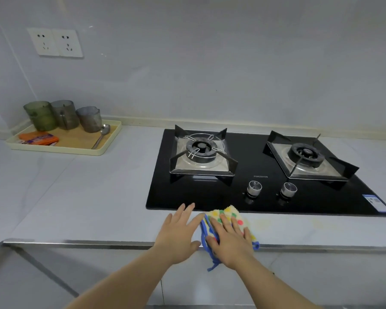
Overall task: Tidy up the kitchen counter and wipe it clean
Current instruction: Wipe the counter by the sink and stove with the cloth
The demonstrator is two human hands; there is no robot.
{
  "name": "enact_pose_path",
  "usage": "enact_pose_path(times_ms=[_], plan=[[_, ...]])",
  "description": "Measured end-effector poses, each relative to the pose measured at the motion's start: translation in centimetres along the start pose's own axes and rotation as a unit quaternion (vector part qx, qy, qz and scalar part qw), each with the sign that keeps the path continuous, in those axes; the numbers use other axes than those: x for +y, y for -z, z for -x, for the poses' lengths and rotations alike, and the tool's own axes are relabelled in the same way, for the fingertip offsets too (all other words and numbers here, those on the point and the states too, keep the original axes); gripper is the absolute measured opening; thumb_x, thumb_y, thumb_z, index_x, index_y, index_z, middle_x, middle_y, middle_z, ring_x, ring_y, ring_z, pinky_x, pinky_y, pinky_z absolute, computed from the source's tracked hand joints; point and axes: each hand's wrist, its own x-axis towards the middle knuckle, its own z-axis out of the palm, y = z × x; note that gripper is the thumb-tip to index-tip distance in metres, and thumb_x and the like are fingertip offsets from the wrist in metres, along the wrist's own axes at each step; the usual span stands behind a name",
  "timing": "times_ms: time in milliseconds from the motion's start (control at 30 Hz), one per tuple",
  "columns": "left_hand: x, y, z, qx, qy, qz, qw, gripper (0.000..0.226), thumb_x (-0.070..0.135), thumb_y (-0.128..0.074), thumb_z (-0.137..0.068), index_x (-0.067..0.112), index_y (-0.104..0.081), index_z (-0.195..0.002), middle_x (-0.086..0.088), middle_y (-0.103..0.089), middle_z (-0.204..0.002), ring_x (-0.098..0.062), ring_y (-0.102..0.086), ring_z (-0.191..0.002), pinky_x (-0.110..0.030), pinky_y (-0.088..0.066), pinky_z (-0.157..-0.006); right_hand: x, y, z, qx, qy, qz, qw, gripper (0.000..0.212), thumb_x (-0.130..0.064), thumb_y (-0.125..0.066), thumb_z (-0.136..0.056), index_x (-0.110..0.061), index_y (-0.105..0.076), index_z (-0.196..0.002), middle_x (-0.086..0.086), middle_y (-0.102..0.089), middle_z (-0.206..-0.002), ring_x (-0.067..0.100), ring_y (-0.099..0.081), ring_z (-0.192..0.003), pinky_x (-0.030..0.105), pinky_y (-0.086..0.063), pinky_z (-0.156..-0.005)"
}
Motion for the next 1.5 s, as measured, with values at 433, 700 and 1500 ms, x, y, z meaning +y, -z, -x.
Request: enact_pose_path(times_ms=[433,700,1500], plan=[[0.6,-0.1,-2.9,-0.049,-0.047,-0.039,0.997,0.090,0.060,-0.048,-0.087,0.024,0.005,-0.151,-0.002,0.004,-0.160,-0.027,0.006,-0.147,-0.047,-0.009,-0.118,-0.2,0.2,-0.1,-0.012,-0.051,-0.030,0.998,0.054,-0.042,-0.018,-0.102,-0.035,0.003,-0.151,-0.002,0.012,-0.160,0.026,0.014,-0.147,0.049,0.005,-0.117],[2.0,0.4,-4.6,0.000,-0.010,-0.059,0.998,0.102,0.077,-0.054,-0.068,0.026,-0.014,-0.147,0.004,-0.025,-0.147,-0.021,-0.026,-0.134,-0.041,-0.027,-0.110,3.6,0.4,-0.5,-0.001,-0.058,-0.005,0.998,0.055,-0.047,-0.015,-0.100,-0.035,0.007,-0.150,-0.003,0.013,-0.159,0.026,0.015,-0.147,0.046,0.005,-0.117],[17.4,-1.6,-6.4,-0.087,0.135,0.008,0.987,0.085,0.060,-0.044,-0.089,0.021,-0.003,-0.151,-0.002,0.003,-0.160,-0.027,0.004,-0.147,-0.046,-0.012,-0.119,18.0,2.7,0.4,-0.013,0.076,0.024,0.997,0.053,-0.044,-0.016,-0.101,-0.036,0.005,-0.150,-0.004,0.015,-0.159,0.023,0.018,-0.146,0.047,0.009,-0.117]])
